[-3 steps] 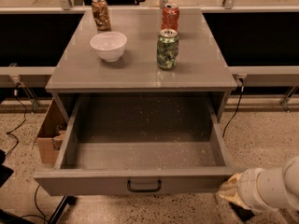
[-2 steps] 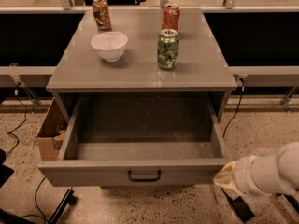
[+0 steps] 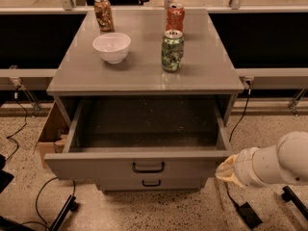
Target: Close top drawer
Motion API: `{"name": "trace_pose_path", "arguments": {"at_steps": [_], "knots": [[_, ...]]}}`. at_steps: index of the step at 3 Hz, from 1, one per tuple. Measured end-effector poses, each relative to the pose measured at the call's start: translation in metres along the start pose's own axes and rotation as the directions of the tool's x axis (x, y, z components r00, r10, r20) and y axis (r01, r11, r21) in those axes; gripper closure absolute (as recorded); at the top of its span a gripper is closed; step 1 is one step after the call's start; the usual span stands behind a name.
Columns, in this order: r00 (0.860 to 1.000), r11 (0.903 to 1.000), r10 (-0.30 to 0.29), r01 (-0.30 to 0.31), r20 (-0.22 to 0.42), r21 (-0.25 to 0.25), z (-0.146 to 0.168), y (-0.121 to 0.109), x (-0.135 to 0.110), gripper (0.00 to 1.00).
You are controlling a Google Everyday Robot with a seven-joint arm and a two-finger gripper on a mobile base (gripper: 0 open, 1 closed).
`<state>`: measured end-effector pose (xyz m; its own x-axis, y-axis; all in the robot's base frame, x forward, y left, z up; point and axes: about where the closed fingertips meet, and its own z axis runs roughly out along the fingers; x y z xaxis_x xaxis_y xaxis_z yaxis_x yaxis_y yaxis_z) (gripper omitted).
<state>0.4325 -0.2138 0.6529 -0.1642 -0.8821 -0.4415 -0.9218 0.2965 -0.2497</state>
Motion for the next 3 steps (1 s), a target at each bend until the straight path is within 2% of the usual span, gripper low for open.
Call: {"name": "trace_pose_path", "arguments": {"at_steps": [1,2,3], "knots": [[0.999,0.9997,0.016,-0.015,0.034,-0.019,0.023,-0.012,0.005,1.00],[0.997,0.9993,0.015,-0.012,0.081,-0.036,0.055,-0.041,0.011,1.00],[0.995,0.9994,-0.019,0.021,0.098,-0.026,0.071,-0.077,0.008,1.00]]}}
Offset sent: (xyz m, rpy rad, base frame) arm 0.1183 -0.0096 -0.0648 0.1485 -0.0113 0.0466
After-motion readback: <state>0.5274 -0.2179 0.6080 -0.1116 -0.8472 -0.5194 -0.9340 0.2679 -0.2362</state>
